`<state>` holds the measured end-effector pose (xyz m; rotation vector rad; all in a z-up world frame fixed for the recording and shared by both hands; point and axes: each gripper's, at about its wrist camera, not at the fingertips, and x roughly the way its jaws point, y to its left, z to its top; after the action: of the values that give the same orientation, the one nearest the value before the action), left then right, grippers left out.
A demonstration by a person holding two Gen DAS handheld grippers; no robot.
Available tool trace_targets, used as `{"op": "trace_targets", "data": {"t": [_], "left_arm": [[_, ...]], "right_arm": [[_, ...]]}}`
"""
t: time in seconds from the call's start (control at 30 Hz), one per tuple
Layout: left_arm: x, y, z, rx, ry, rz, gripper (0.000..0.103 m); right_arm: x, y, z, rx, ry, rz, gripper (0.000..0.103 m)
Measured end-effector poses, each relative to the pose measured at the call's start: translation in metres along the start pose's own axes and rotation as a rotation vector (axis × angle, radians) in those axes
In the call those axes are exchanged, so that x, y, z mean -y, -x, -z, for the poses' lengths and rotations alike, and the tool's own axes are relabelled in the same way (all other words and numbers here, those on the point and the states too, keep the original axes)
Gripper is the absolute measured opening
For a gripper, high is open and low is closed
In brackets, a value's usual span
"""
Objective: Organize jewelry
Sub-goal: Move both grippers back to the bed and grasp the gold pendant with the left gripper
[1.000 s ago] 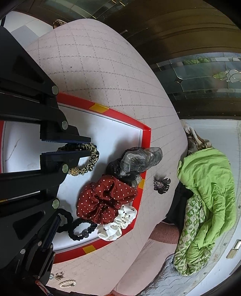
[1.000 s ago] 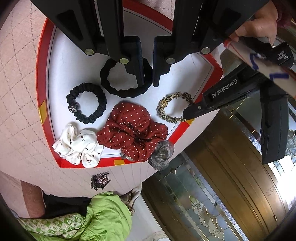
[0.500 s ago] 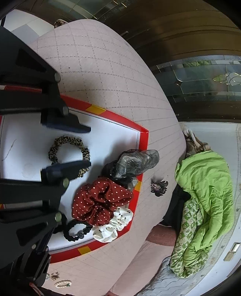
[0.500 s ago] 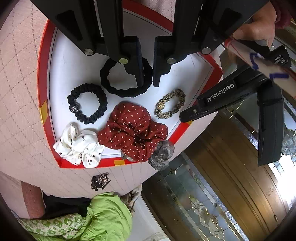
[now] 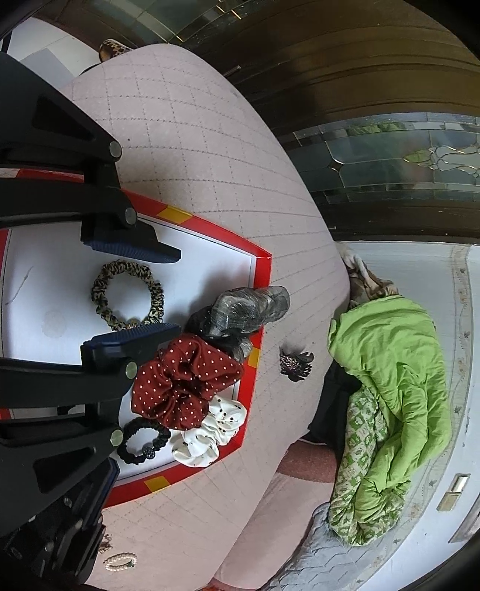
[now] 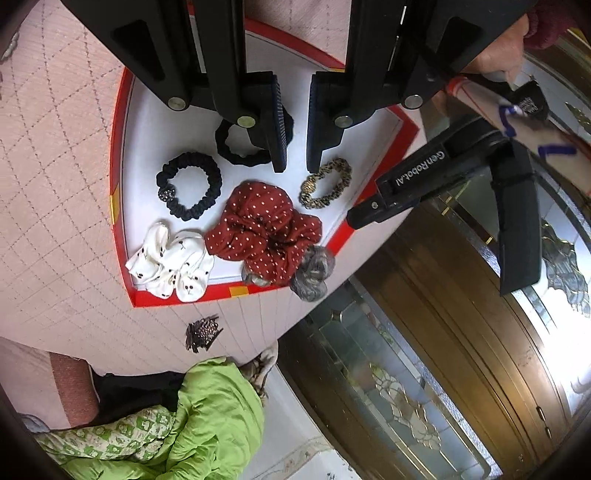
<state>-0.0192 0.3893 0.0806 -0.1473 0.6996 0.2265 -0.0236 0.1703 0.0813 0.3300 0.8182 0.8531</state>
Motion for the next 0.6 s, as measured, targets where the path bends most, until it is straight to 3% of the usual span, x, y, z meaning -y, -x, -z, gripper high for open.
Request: {"op": "trace_targets", "data": {"t": [0.2,0.37,0.6], "left_arm": [[0.007,0.006,0.000,0.010,-0.001,0.009,0.033],[0.015,0.011,0.002,0.025,-0.039,0.008,0.034],[0.032,0.019,0.002,0.029,-0.060,0.062,0.036]], "right_arm": [[-0.001,0.018,-0.003,0.041,-0.013,-0.008,0.012],[0.003,0.018,0.001,0.011,-0.029,0.001,0.016],[0.018,0.051,-0.007,0.100,-0.062,0.063,0.017]]}}
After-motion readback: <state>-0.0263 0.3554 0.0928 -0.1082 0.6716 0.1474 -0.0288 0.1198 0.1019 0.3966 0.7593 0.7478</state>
